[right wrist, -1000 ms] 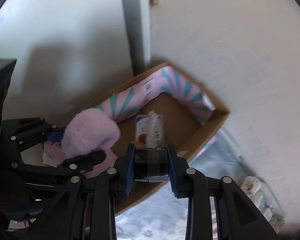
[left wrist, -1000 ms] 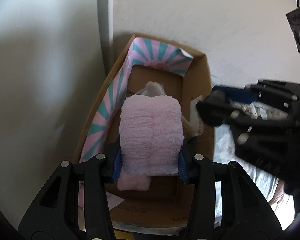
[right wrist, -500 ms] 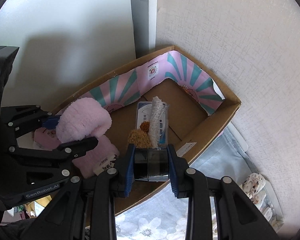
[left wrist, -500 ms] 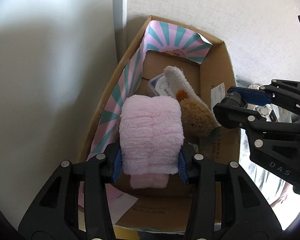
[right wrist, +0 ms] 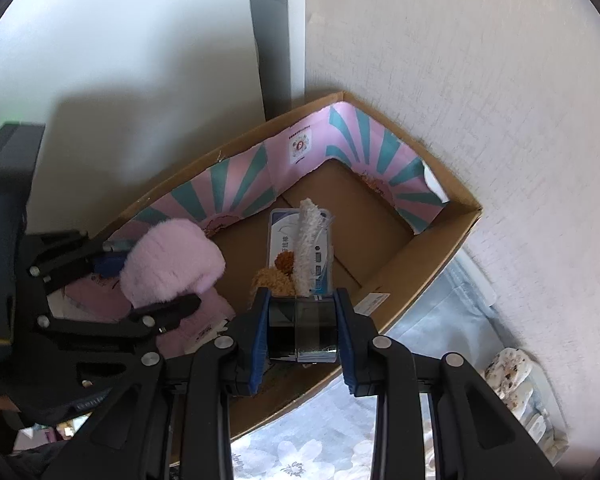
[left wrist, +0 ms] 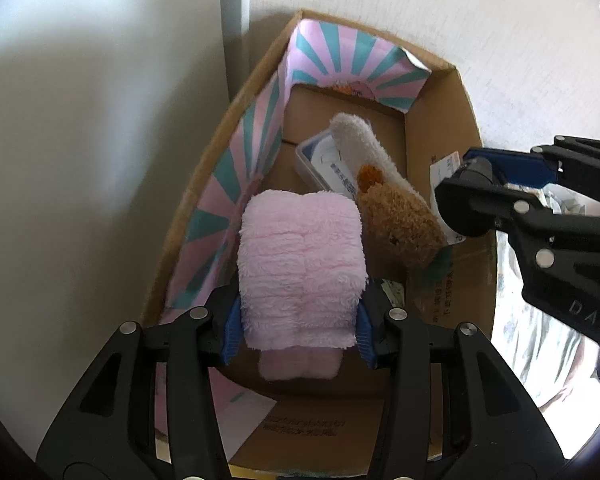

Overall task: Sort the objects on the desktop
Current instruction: 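Lower both items into the box and open both tools, then move both tools back over the remaining items on the bed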

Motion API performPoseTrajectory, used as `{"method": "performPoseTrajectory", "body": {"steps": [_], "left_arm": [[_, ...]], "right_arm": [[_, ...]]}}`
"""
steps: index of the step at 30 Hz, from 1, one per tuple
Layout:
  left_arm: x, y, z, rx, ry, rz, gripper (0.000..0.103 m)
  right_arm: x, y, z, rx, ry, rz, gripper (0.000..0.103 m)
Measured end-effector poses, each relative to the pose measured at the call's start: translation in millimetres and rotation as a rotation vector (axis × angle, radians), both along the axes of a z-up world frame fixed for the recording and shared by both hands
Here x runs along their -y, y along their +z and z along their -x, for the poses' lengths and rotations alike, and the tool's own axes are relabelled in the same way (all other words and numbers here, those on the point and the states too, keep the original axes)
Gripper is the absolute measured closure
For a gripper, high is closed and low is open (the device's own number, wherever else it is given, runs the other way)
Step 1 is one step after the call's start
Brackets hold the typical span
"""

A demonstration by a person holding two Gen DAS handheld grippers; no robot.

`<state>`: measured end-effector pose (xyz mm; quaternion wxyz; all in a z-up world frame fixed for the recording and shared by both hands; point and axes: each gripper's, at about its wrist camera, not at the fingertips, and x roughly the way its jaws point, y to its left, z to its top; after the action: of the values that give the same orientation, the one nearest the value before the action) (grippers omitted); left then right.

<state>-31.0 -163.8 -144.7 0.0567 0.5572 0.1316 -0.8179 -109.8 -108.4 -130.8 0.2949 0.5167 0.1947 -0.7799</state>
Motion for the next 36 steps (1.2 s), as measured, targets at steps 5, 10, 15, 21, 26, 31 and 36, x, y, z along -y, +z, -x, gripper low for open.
{"method": "performPoseTrajectory", "body": {"steps": [5, 10, 15, 21, 26, 31, 36], "left_arm": [[-14.2, -3.0, 1.5, 0.002, -0.053, 0.014, 0.015], [-38.7, -4.5, 3.7, 0.012, -0.119, 0.149, 0.0], [-34.4, -3.9, 2.5, 0.003, -0.093, 0.105, 0.0], [-29.4, -2.4, 3.8, 0.004, -0.07, 0.11, 0.0], [-28.7, 3.5, 5.0, -0.014, -0.066, 0.088, 0.0], [-35.2, 13.5, 1.6, -0.028, -0.08, 0.116, 0.0], [-36.4, 26.7, -1.9, -0.05, -0.088, 0.126, 0.0]], "right_arm": [[1.6, -7.4, 8.2, 0.011, -0.051, -0.04, 0.052], [-2.4, 0.7, 7.5, -0.072, -0.068, -0.042, 0.031], [-8.1, 7.3, 8.1, -0.109, -0.076, -0.054, 0.031], [-16.9, 13.1, 8.3, -0.1, -0.102, -0.031, 0.031], [-21.6, 16.9, 7.5, -0.089, -0.114, -0.025, 0.031], [-28.8, 22.9, 3.6, -0.066, -0.118, 0.022, 0.031], [-36.0, 34.5, -0.4, -0.096, -0.118, 0.009, 0.031]]}}
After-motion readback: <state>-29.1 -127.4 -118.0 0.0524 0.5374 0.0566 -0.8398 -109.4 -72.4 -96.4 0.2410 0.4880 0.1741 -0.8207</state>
